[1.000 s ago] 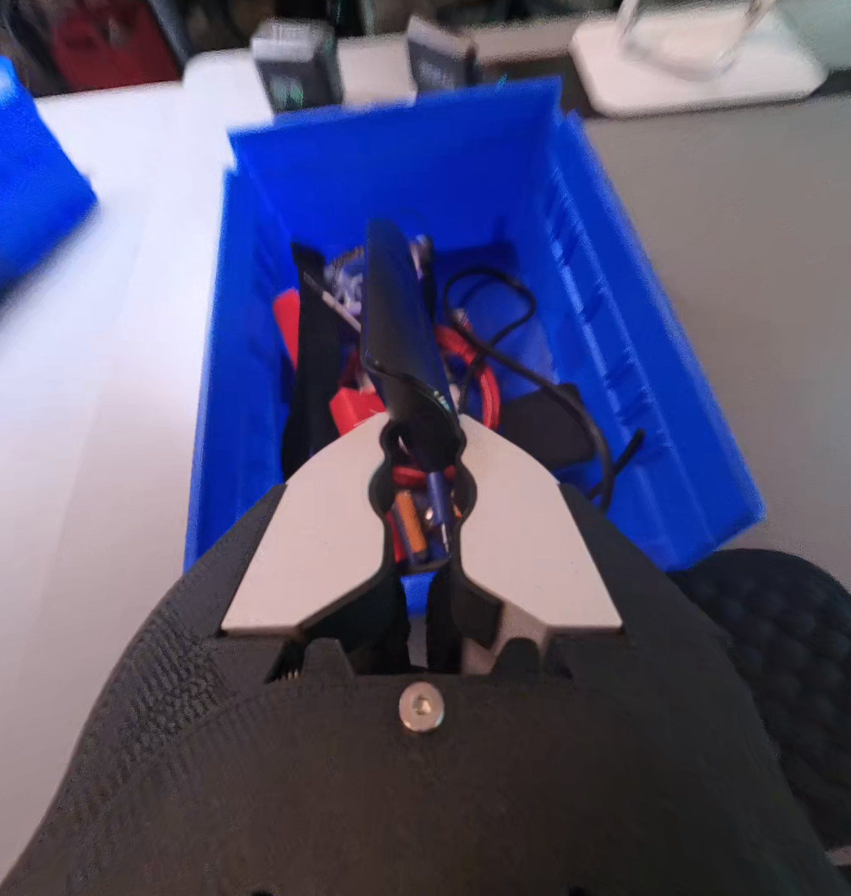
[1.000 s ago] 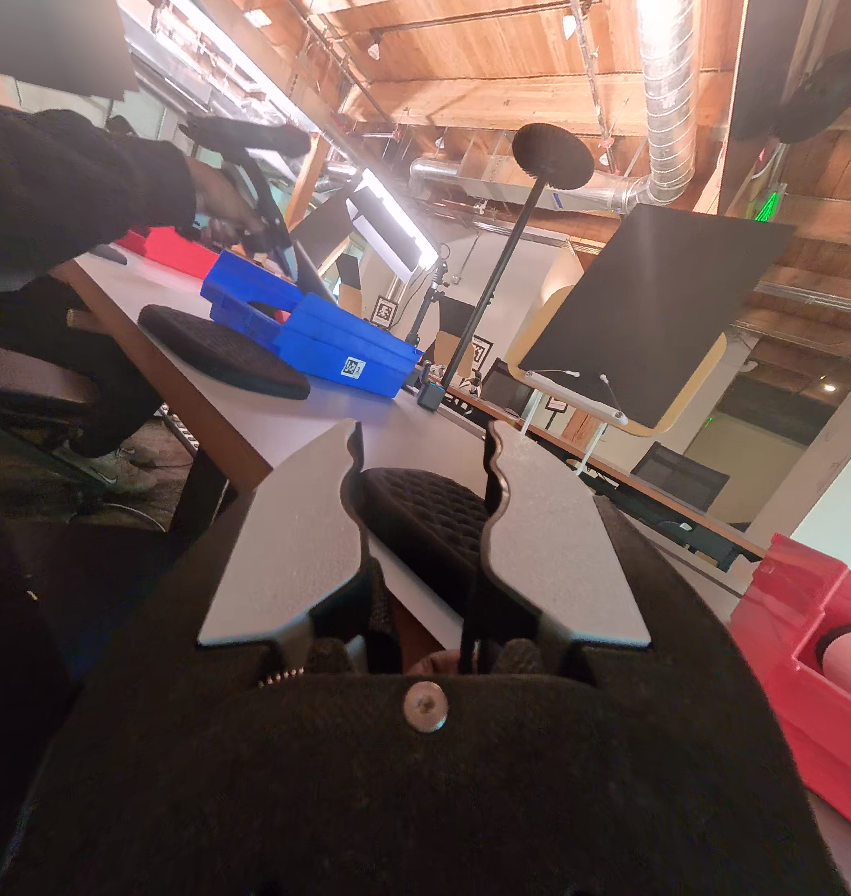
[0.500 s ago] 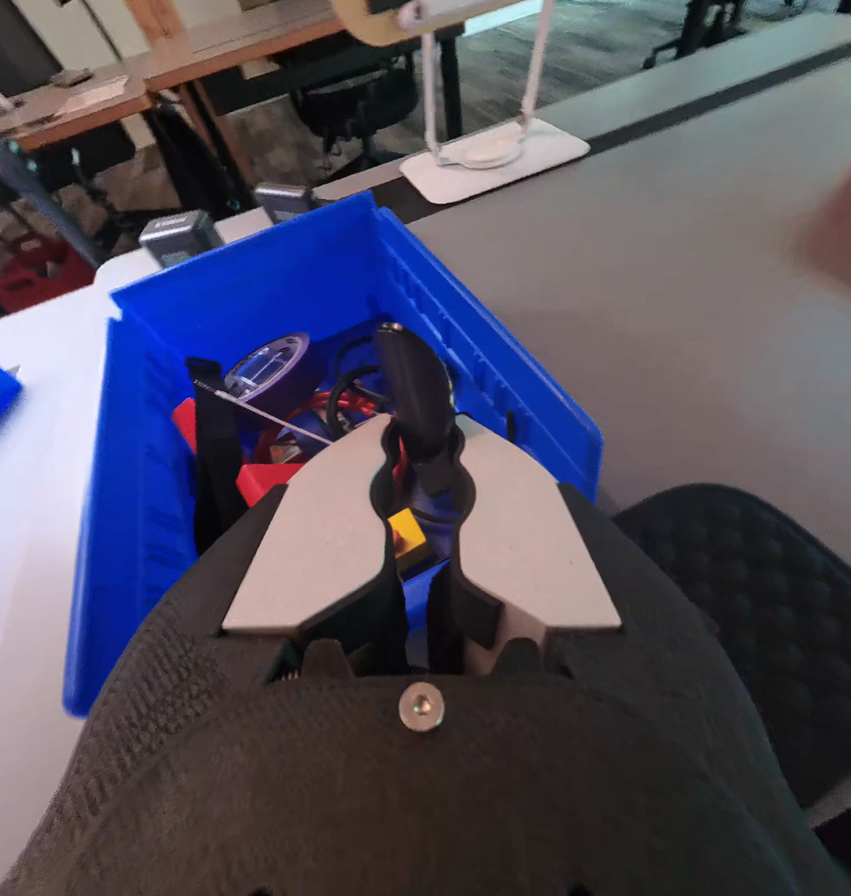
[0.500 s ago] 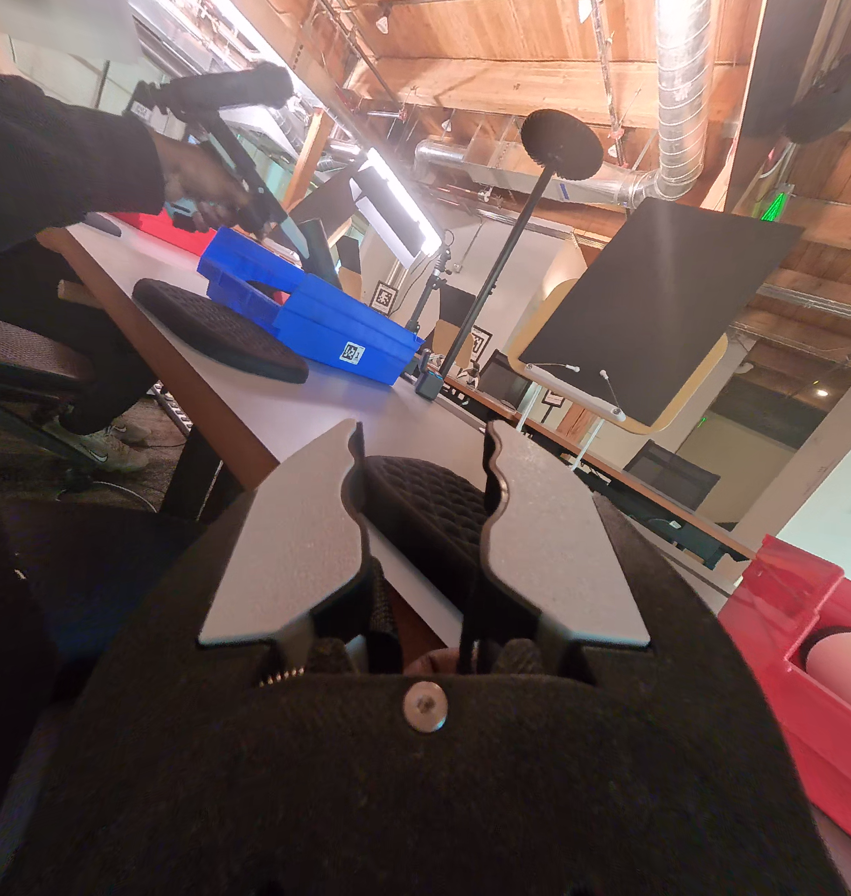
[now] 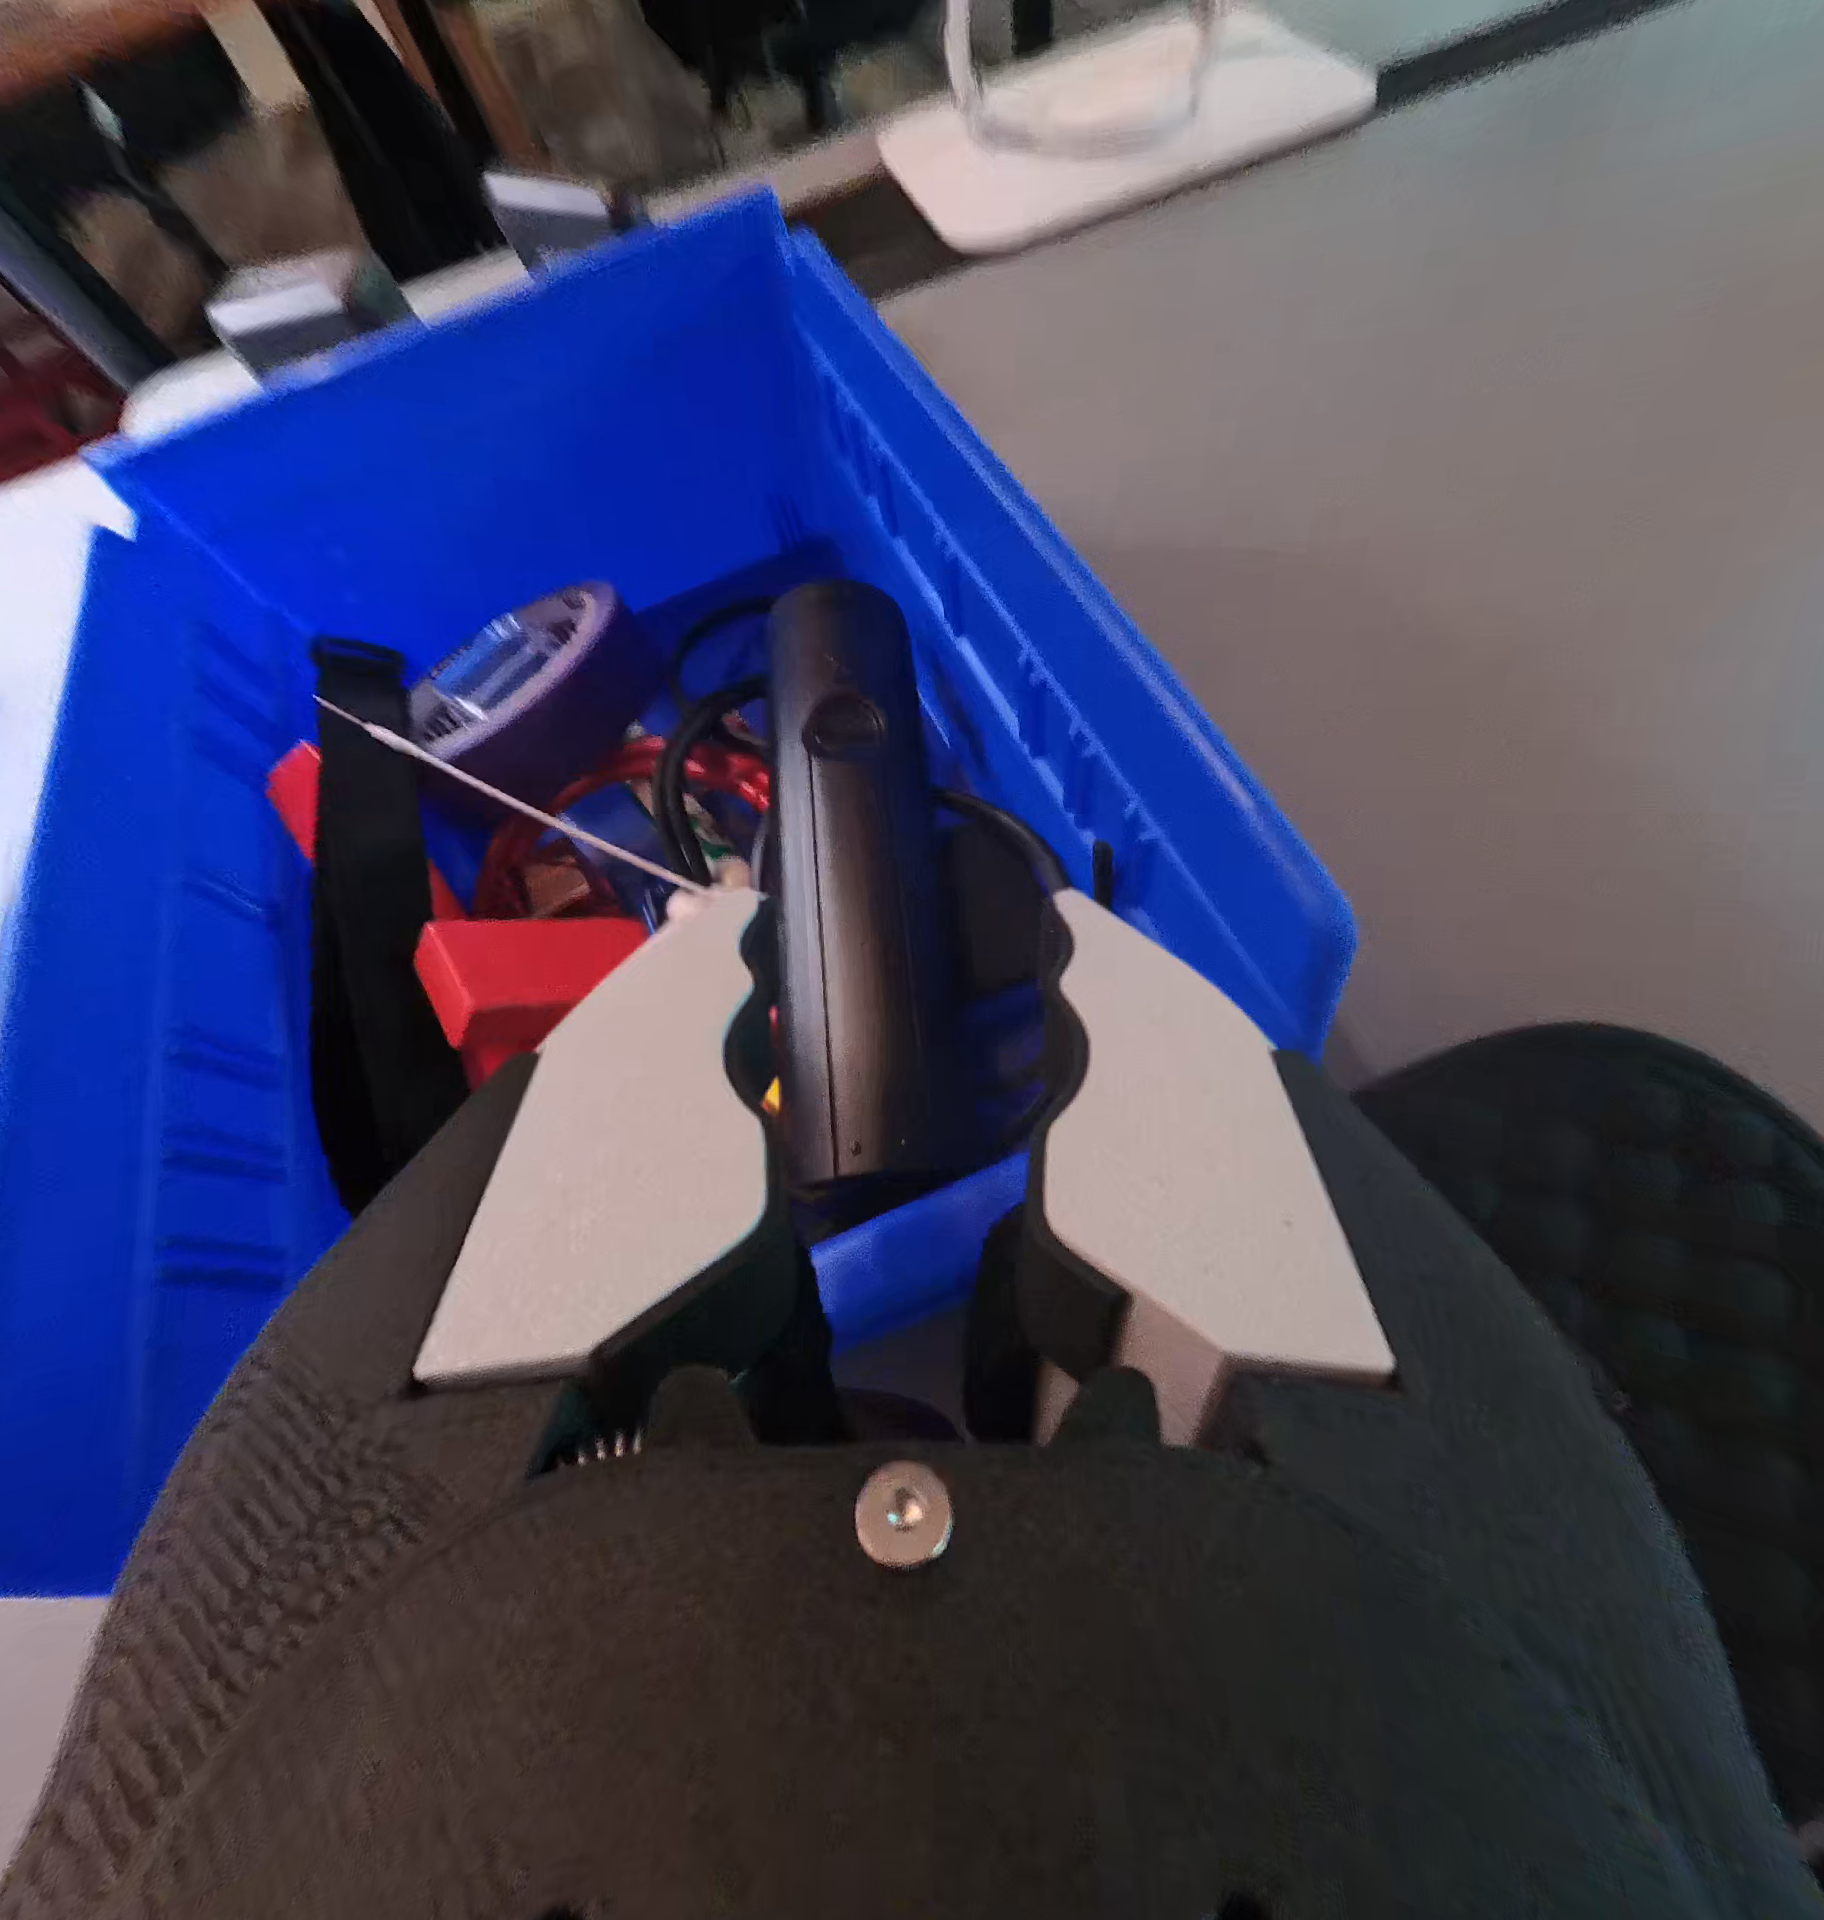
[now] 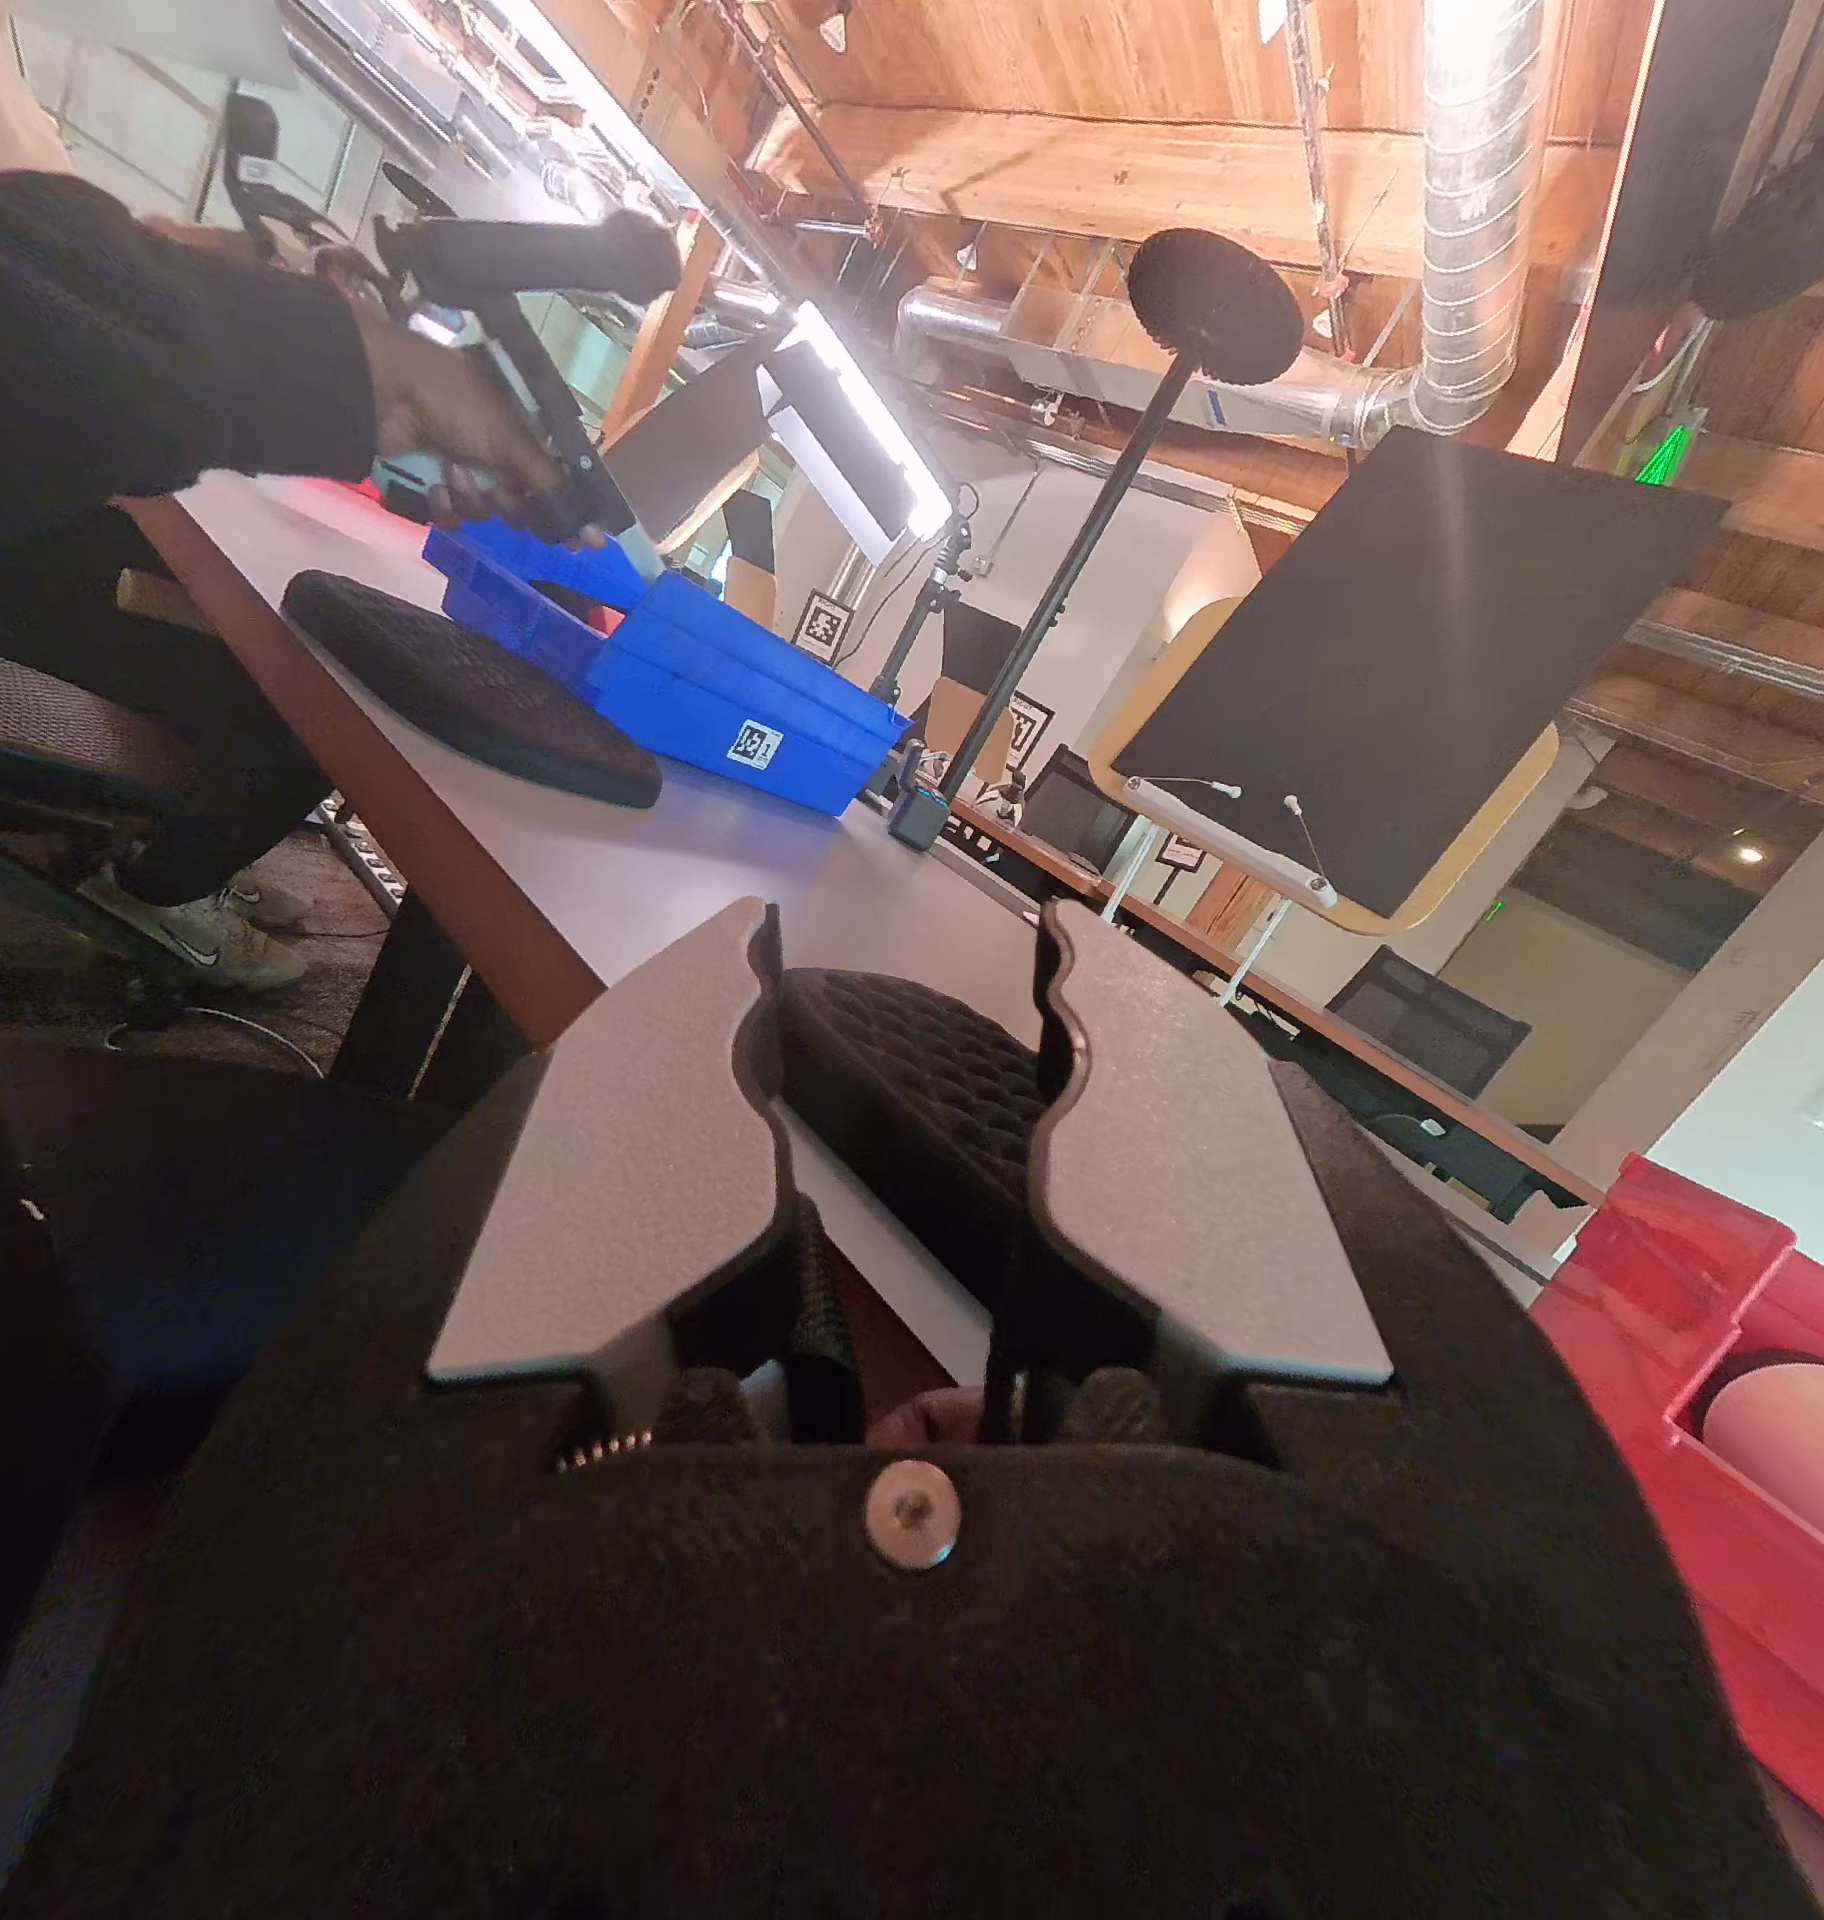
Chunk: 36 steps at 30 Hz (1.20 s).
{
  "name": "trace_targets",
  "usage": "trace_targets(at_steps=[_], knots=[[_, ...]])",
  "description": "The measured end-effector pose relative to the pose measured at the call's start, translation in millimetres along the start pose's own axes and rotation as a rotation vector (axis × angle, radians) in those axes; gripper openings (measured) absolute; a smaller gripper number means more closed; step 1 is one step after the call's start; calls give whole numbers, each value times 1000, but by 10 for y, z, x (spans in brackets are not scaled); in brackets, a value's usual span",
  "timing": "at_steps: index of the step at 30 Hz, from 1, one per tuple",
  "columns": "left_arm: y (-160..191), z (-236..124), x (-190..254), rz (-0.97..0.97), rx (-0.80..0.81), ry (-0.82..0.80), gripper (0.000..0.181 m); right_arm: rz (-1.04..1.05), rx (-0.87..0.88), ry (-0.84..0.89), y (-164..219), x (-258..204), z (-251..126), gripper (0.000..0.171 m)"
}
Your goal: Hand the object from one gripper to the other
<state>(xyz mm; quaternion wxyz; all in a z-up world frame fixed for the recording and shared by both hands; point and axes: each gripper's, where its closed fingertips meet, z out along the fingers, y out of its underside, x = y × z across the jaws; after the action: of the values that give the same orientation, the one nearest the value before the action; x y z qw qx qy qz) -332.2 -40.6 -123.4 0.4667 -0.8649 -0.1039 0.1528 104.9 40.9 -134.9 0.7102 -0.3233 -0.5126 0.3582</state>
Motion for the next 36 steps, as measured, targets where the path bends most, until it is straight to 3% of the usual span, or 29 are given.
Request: trace_targets(at_steps=[9,15,18,28,33,36], knots=[[386,268,-179,176,-469,23,56,-24,-22,-23,36,-55,20,47],[676,464,-144,145,-673,64,58,-27,-24,-27,40,-58,17,47],[663,482,-165,128,-667,79,56,-42,-25,-31,31,-70,14,47],[284,287,-349,153,-398,-61,54,-48,-38,-36,64,-84,24,46],[-218,32,-249,24,-63,15,54,-43,-41,-36,77,-84,28,46],[-577,-285,83,-94,223,193,54,-36,-42,-38,79,-83,28,46]])
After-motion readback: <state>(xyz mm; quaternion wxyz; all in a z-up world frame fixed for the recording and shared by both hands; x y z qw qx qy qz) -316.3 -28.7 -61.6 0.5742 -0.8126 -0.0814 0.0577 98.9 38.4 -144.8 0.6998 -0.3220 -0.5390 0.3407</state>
